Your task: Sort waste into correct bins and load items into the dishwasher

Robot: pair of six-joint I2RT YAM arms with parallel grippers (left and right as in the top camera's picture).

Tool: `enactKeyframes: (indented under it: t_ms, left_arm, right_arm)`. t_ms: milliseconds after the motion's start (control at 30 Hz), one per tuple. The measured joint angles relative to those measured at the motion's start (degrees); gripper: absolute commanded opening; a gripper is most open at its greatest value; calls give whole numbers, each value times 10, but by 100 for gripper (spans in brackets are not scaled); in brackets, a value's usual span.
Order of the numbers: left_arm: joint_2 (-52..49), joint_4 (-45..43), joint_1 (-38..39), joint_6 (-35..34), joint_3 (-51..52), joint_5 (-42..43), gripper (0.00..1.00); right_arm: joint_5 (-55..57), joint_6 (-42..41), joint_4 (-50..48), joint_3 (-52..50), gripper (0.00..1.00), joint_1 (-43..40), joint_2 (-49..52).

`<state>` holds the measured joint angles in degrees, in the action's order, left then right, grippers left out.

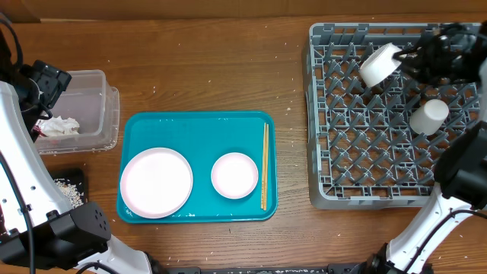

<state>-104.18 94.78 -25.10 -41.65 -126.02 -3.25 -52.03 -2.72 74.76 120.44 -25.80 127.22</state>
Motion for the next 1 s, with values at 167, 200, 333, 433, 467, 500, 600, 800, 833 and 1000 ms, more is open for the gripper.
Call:
enactKeyframes:
  t_ms: [167, 200, 333, 433, 467, 500, 600, 800, 833, 1000]
  left_arm:
    - [0, 0, 0, 0, 0, 0, 100]
    - [0, 0, 0, 0, 0, 0, 100]
    - [0, 0, 0, 0, 0, 0, 100]
    - [0, 0, 0, 0, 0, 0, 100]
    - [0, 0, 0, 0, 0, 0, 100]
    - [0, 0, 0, 0, 0, 0, 100]
    - [0, 0, 0, 0, 0, 0, 100]
    - [0, 0, 0, 0, 0, 0, 100]
    - [0, 0, 0, 0, 0, 0, 100]
    - [0, 0, 0, 0, 0, 0, 100]
  right_arm:
    - [171, -38, 104, 121, 69, -14, -7]
    - [207, -48, 127, 148, 69, -14, -10]
    - [281, -69, 196, 221, 68, -10, -29]
    - [300, -77, 222, 248, 66, 5, -50]
    - [301, -78, 222, 252, 66, 13, -57]
    - [300, -78, 223, 254, 66, 25, -65]
    - [299, -78, 223, 255, 66, 94, -83]
    - [303, -78, 219, 225, 66, 338, -87]
    - [307, -78, 218, 213, 67, 380, -87]
    - [360, -124, 177, 145, 73, 554, -84]
